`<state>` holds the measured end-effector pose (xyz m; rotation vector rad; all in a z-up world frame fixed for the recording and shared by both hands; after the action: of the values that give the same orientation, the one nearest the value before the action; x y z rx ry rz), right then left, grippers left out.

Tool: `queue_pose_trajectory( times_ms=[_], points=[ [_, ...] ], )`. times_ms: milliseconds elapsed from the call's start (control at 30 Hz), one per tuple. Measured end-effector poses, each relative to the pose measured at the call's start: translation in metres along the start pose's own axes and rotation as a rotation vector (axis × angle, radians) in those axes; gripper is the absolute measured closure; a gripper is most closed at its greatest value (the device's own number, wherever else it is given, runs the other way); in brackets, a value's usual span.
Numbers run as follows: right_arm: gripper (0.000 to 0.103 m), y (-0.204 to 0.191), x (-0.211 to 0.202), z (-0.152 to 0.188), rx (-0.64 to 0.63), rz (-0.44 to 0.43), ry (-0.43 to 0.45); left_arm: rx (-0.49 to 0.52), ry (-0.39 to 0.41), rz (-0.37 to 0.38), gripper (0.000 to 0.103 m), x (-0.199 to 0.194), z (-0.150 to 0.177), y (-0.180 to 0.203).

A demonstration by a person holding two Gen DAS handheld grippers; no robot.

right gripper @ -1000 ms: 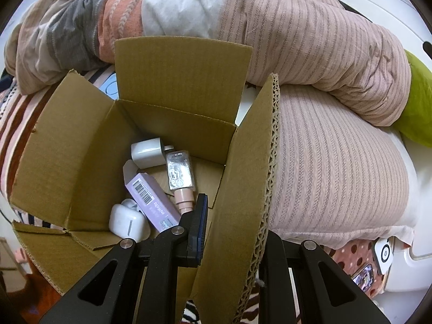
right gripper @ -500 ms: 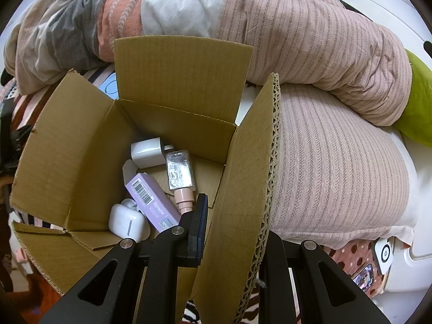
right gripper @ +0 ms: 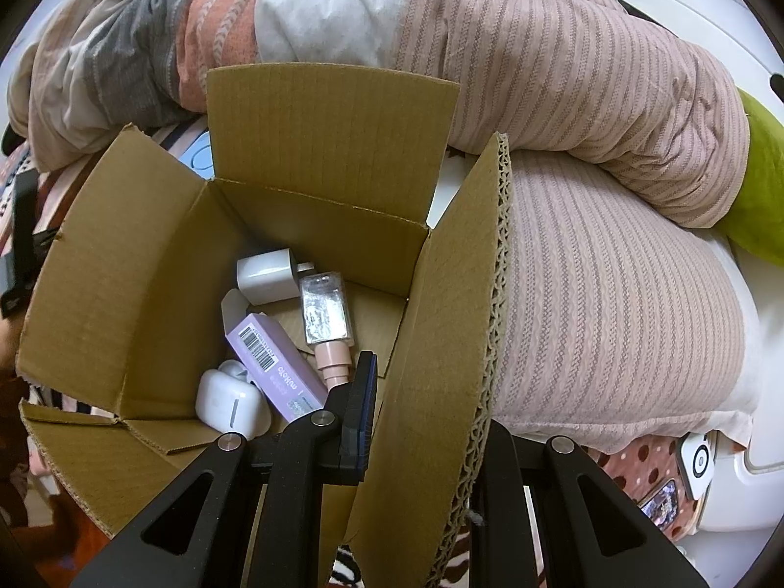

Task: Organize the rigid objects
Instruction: 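Carry the gold bar into the box and open the left tool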

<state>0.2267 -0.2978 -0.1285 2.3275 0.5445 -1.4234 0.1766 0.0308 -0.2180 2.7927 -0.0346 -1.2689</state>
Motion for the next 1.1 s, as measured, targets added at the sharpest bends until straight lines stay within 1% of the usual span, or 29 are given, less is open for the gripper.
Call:
queue_pose_trajectory(
  times_ms=[100, 167, 267, 400, 533, 600, 667, 733, 833, 933, 1033, 1100],
  points=[
    [0.091, 0.000, -0.001, 0.000, 0.000, 0.000, 0.001, 0.016, 0.035, 0.001, 0.088, -0.023, -0.005, -0.001],
    [0.091, 0.000, -0.001, 0.001, 0.000, 0.000, 0.000, 0.051, 0.066, 0.001, 0.088, -0.043, -0.012, 0.003],
    [0.091, 0.000, -0.001, 0.001, -0.001, 0.001, 0.001, 0.115, 0.128, 0.005, 0.088, -0.075, -0.028, 0.021],
    [0.091, -0.001, -0.002, 0.000, -0.002, 0.003, 0.003, 0.180, 0.205, 0.091, 0.088, -0.114, -0.057, 0.064],
    [0.091, -0.001, -0.003, 0.001, -0.002, 0.003, 0.004, 0.256, 0.239, 0.204, 0.088, -0.138, -0.084, 0.123],
    [0.091, -0.001, -0.003, 0.001, -0.002, 0.003, 0.005, 0.275, 0.227, 0.286, 0.088, -0.142, -0.097, 0.153],
    [0.091, -0.001, -0.003, 0.000, -0.003, 0.002, 0.007, 0.304, 0.212, 0.331, 0.088, -0.145, -0.104, 0.177],
    [0.091, -0.001, -0.004, 0.000, -0.004, 0.001, 0.008, 0.341, 0.164, 0.362, 0.088, -0.137, -0.107, 0.202],
    [0.090, -0.001, -0.004, 0.000, -0.007, -0.002, 0.008, 0.376, 0.073, 0.367, 0.088, -0.116, -0.104, 0.225],
    [0.090, -0.001, -0.004, -0.001, -0.007, -0.003, 0.008, 0.386, -0.025, 0.370, 0.088, -0.094, -0.094, 0.238],
    [0.090, -0.001, -0.004, -0.001, -0.008, -0.003, 0.009, 0.384, -0.085, 0.385, 0.088, -0.083, -0.084, 0.243],
    [0.090, -0.001, -0.004, 0.000, -0.007, -0.003, 0.010, 0.386, -0.105, 0.390, 0.088, -0.080, -0.080, 0.245]
  ],
)
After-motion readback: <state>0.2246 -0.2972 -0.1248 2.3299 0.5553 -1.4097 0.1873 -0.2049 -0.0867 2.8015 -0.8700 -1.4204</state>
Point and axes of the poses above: each gripper's, at about its wrist camera, not at the fingertips, and x roughly the way its jaws point, y to its right, z to its underside, the point moved 5 cm from there along x, roughly the way its jaws point, and after that the axes turned 3 degrees about y, right-handed, at the moved point
